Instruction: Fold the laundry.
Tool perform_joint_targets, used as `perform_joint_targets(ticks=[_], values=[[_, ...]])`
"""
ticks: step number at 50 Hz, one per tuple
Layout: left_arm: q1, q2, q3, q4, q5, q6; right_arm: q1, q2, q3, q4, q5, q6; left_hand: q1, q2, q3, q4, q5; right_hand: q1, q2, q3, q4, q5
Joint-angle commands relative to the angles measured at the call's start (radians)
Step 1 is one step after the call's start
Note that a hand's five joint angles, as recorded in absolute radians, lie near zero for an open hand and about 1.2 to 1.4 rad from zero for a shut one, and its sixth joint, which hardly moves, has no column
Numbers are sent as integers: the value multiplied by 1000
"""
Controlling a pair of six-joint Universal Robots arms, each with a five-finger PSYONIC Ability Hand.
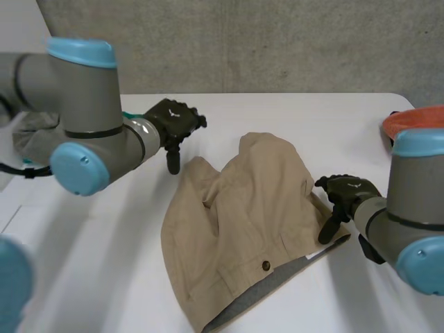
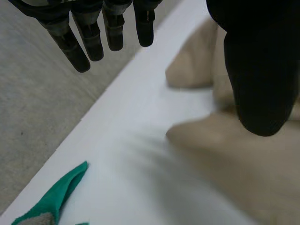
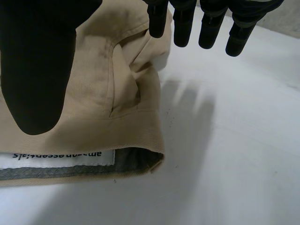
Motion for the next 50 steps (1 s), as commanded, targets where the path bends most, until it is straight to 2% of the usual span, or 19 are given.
perform_joint_targets(ticks=[1,7,9,10,12,13,14,17,20,24,28,31,35,38,43,45,47,48,50], values=[[25,-239,260,-119,63,171,54,49,6,-99,92,-5,-33,-27,-32,-25,-50,-44,-32,-31,-31,-48],[13,-327,325,-141,79,266,74,111,-22,-126,129,-31,-33,-27,-32,-25,-50,-44,-32,-31,-31,-48],[7,-334,325,-139,84,274,73,118,-31,-126,128,-31,-33,-27,-32,-25,-50,116,128,129,129,113],[1,-339,325,-139,86,274,69,121,-38,-126,123,-29,217,223,219,226,200,428,440,441,441,425],[-6,-339,320,-139,89,267,65,121,-45,-126,115,-29,480,486,481,488,463,683,695,696,696,679],[-16,-337,310,-139,92,260,57,121,-52,-126,100,-32,923,929,925,932,906,975,987,988,987,971],[-21,-336,305,-138,86,255,53,121,-55,-124,91,-34,1160,1166,1162,1169,1143,1158,1170,1171,1171,1154],[-29,-310,288,-121,61,237,30,116,-66,-124,47,-35,1189,1194,1190,1197,1171,1178,1190,1191,1190,1174],[-26,-267,279,-89,5,206,10,110,-87,-126,14,-46,1189,1194,1190,1197,1171,1178,1190,1191,1190,1174],[-16,-117,221,-15,-117,66,-42,108,-188,-141,-24,-115,1189,1194,1190,1197,1171,1178,1190,1191,1190,1174],[-22,32,115,16,-170,-48,-72,134,-360,-159,-69,-164,1189,1194,1190,1197,1171,1178,1190,1191,1190,1174],[-33,112,28,17,-195,-93,-78,180,-483,-164,-110,-170,1189,1194,1190,1197,1171,1178,1190,1191,1190,1174],[-68,204,-144,25,-227,-124,-82,320,-751,-159,-219,-166,1189,1194,1190,1197,1171,1178,1190,1191,1190,1174],[-87,201,-215,46,-250,-133,-82,438,-907,-161,-283,-166,1189,1194,1190,1197,1171,1178,1190,1191,1190,1174],[-99,128,-220,121,-299,-168,-96,616,-1094,-173,-314,-170,1189,1194,1190,1197,1171,1178,1190,1191,1190,1174],[-91,65,-177,177,-329,-180,-98,688,-1160,-179,-296,-176,1189,1194,1190,1197,1171,991,1003,1004,1004,987],[-85,25,-135,204,-348,-193,-99,723,-1195,-179,-268,-186,1189,1194,1190,1197,1171,478,490,491,491,475],[-79,-9,-88,227,-361,-199,-98,737,-1218,-176,-224,-198,866,872,868,875,849,-44,-32,-31,-31,-48],[-69,-30,-53,235,-361,-199,-101,731,-1224,-175,-170,-207,457,463,459,466,440,-44,-32,-31,-31,-48]])
